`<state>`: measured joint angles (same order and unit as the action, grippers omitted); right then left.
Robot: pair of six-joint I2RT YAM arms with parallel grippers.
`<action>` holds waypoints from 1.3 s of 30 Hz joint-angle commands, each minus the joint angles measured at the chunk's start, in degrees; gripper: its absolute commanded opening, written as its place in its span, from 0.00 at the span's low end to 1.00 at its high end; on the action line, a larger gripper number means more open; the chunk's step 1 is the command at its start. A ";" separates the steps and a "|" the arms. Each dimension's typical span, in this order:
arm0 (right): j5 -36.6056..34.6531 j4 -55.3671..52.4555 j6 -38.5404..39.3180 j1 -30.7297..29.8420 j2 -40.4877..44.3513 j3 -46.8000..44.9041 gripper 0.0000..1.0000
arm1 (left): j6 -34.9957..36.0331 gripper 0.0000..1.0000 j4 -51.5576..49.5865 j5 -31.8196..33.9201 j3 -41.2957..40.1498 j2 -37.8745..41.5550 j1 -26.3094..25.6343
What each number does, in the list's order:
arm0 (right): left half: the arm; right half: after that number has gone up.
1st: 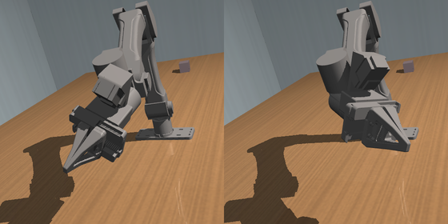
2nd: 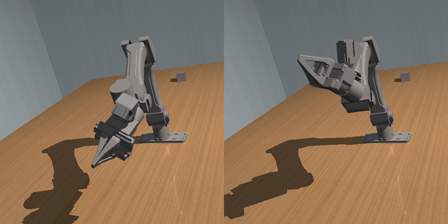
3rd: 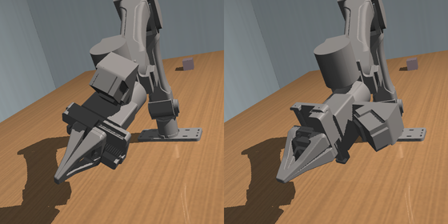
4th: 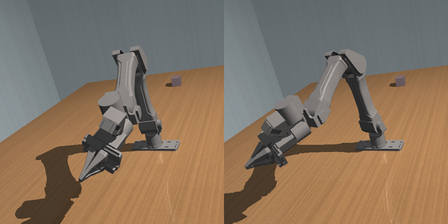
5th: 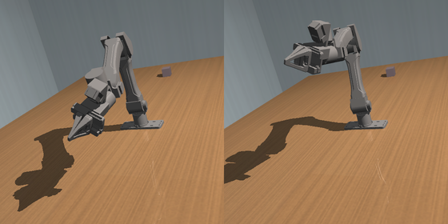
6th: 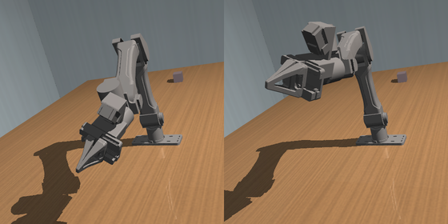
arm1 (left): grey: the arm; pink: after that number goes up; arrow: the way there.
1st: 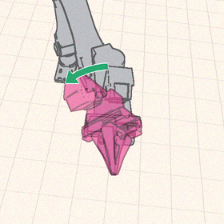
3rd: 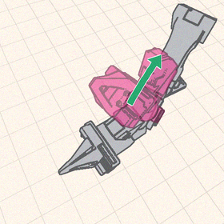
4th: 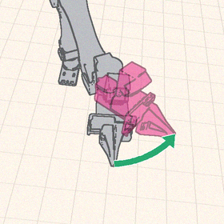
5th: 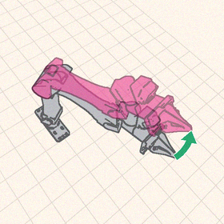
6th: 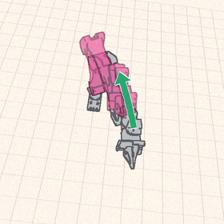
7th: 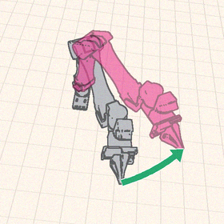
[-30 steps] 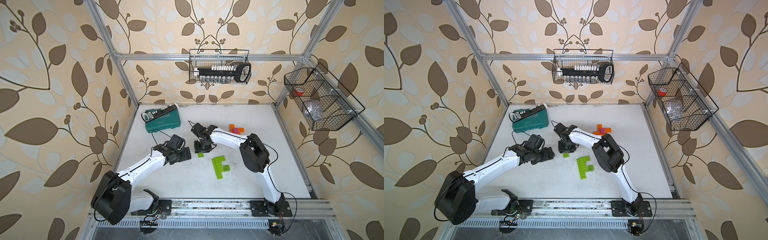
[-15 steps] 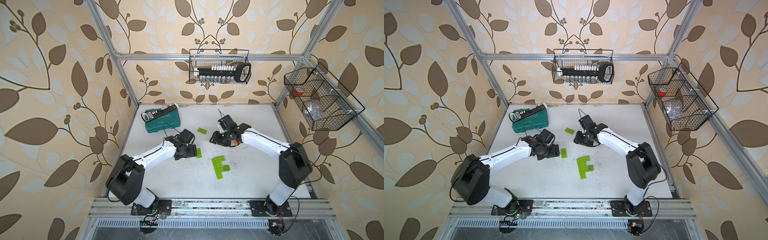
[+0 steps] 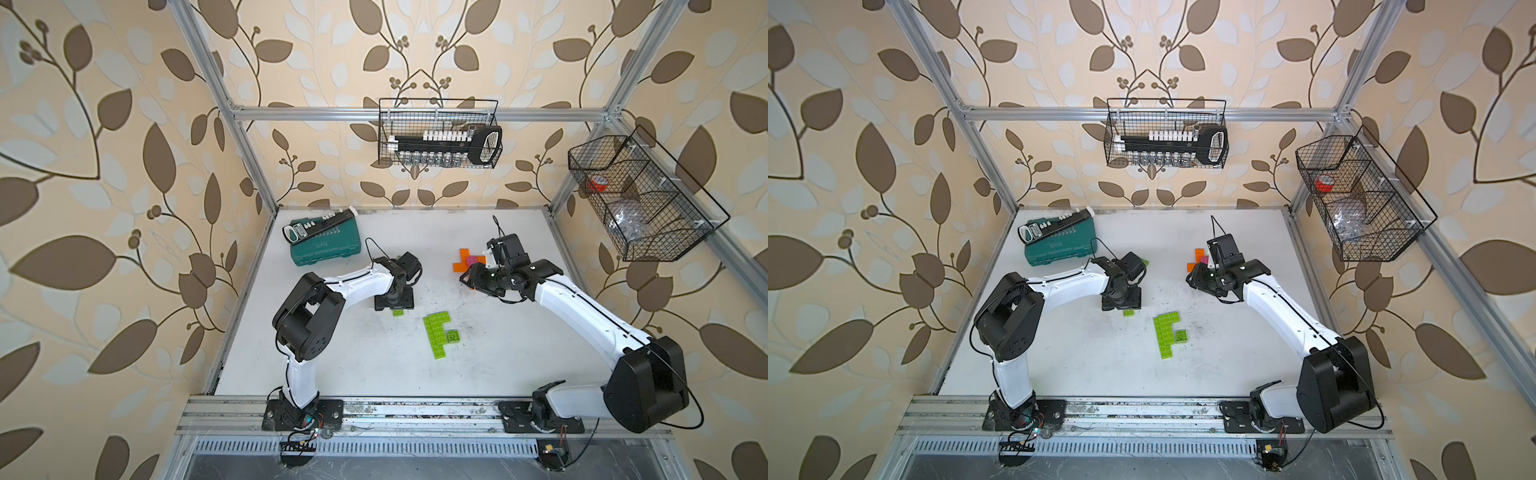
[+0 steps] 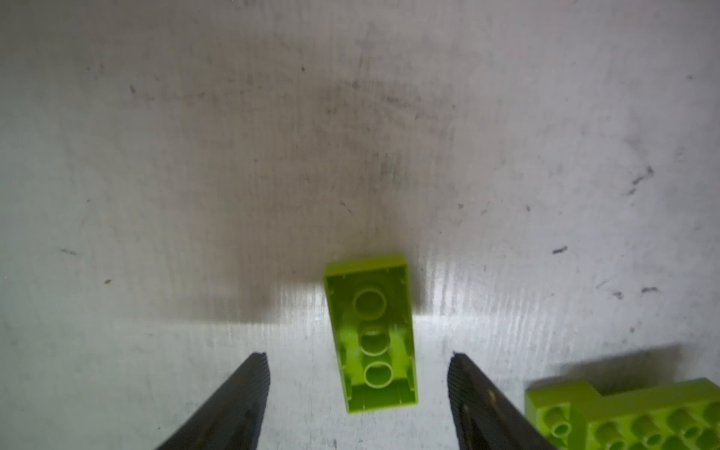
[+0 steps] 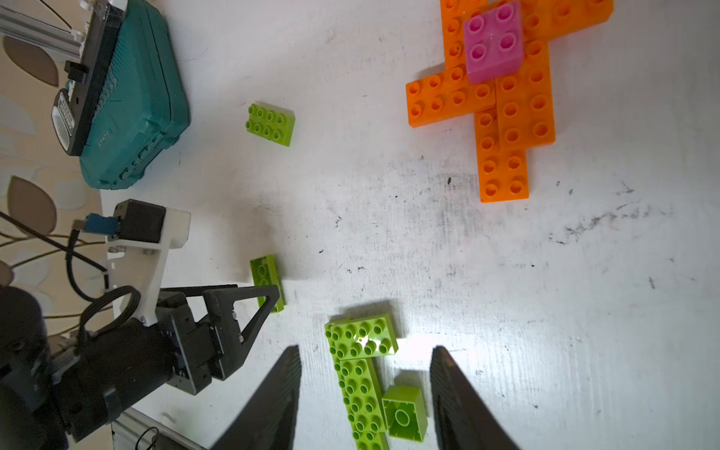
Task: Assemble a small pinwheel with lego
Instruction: Adjust the lego brick at the center of the board.
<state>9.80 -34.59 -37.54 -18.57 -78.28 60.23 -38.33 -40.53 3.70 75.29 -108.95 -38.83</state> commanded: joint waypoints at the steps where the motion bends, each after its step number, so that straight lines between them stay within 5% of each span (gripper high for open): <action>1: 1.90 -0.77 1.68 1.20 1.20 -1.35 0.50 | -1.42 0.71 -3.00 1.44 2.42 -1.24 -0.50; 39: 3.43 -0.74 1.06 1.62 4.11 -1.12 0.50 | -2.76 0.28 -2.57 0.85 -0.19 0.98 -2.66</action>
<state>13.02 -34.57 -36.60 -16.99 -76.42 59.61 -40.73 -43.07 4.73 75.90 -111.63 -41.23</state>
